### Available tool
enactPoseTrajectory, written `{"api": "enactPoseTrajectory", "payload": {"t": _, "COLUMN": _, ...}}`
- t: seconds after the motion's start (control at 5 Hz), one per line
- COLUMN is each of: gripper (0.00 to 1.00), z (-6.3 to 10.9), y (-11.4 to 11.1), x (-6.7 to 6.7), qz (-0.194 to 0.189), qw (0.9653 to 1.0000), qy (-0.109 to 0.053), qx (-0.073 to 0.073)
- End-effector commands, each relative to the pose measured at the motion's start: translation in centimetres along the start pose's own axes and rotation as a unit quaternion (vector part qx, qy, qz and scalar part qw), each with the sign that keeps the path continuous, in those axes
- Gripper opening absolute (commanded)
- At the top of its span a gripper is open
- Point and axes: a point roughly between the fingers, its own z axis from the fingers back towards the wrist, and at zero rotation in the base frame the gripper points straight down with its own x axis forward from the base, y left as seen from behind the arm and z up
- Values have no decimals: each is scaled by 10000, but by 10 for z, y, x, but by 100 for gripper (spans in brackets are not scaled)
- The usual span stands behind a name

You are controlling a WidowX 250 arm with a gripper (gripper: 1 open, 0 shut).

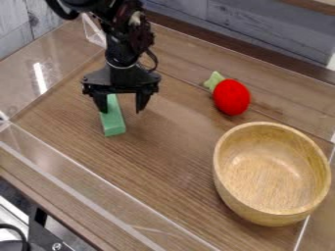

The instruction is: Remove the green block from the brown bowl and put it on the table

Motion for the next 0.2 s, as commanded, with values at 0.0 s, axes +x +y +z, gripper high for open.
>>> {"api": "enactPoseTrajectory", "payload": {"t": 0.0, "gripper": 100, "z": -2, "y": 5, "x": -11, "qz": -240, "qw": 9996, "qy": 95, "qx": -123}}
